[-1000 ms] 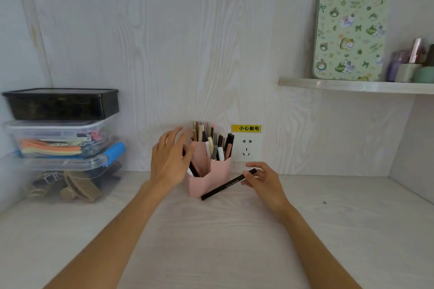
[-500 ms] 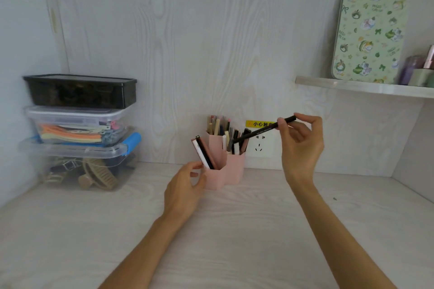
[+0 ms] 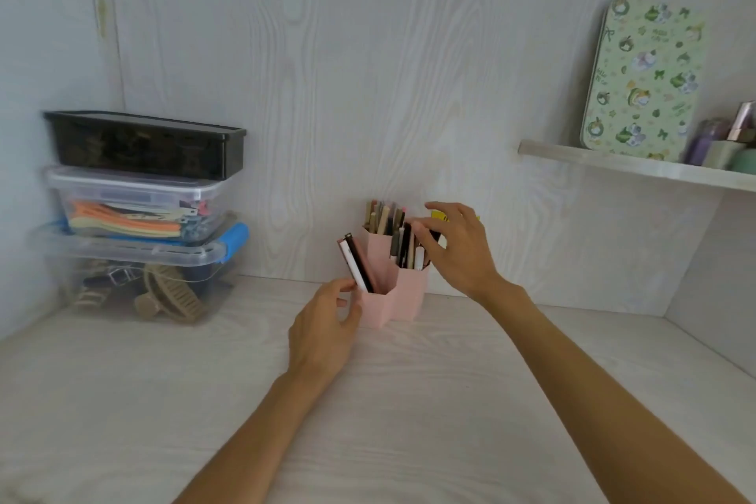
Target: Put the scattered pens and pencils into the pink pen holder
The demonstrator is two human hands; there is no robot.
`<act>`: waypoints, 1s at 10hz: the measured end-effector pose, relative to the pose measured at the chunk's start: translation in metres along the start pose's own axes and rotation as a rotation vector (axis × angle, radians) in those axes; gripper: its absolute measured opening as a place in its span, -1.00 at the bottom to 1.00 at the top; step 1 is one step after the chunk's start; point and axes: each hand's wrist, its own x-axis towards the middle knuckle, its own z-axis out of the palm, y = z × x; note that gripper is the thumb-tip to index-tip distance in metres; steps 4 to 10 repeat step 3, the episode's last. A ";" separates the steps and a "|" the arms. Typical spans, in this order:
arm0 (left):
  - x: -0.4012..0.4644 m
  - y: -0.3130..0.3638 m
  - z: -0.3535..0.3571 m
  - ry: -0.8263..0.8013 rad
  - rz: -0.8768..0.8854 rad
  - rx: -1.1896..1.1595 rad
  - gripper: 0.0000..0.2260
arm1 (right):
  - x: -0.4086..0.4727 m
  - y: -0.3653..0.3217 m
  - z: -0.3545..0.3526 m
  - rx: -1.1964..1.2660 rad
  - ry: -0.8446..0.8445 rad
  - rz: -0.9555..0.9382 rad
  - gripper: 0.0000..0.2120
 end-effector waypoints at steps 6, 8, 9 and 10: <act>-0.001 0.002 0.005 -0.073 -0.026 0.087 -0.46 | -0.064 0.043 -0.003 0.466 0.012 0.464 -0.74; -0.001 0.002 0.005 -0.073 -0.026 0.087 -0.46 | -0.064 0.043 -0.003 0.466 0.012 0.464 -0.74; -0.001 0.002 0.005 -0.073 -0.026 0.087 -0.46 | -0.064 0.043 -0.003 0.466 0.012 0.464 -0.74; -0.001 0.002 0.005 -0.073 -0.026 0.087 -0.46 | -0.064 0.043 -0.003 0.466 0.012 0.464 -0.74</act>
